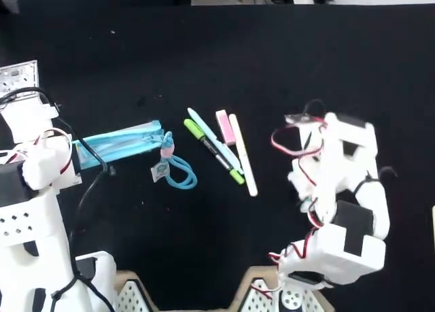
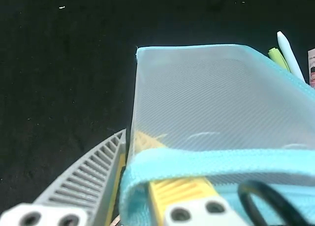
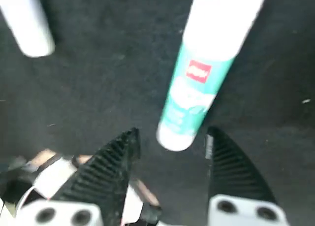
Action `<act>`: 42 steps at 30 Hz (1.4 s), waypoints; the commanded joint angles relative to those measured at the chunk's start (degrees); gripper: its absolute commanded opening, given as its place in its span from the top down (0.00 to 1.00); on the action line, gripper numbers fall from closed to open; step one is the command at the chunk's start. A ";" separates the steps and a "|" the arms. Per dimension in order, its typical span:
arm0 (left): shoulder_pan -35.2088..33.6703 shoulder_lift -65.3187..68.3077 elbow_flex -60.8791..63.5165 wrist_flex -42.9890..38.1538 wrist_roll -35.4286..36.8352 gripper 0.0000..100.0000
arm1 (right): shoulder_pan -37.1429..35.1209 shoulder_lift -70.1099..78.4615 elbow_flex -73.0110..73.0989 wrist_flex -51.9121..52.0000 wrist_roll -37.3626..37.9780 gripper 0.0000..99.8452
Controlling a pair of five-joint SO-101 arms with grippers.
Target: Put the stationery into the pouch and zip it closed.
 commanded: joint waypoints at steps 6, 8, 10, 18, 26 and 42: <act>-0.04 0.35 -0.75 -0.44 0.09 0.97 | -2.55 -0.31 -17.98 4.48 4.04 0.78; -0.04 0.35 -0.84 -0.35 0.09 0.97 | -2.55 1.71 -18.15 3.08 9.32 0.78; -0.04 0.35 -0.84 -0.44 0.09 0.97 | -2.46 4.18 -18.15 2.73 14.24 0.78; -0.04 0.35 -0.66 -0.44 0.00 0.97 | -2.55 14.46 -24.84 -0.70 19.60 0.78; -0.04 0.35 -0.84 -0.53 0.00 0.97 | -7.65 25.10 -36.18 8.26 3.96 0.78; -0.04 0.35 -0.48 -0.53 0.00 0.97 | -1.23 18.33 -16.31 -14.77 -3.60 0.89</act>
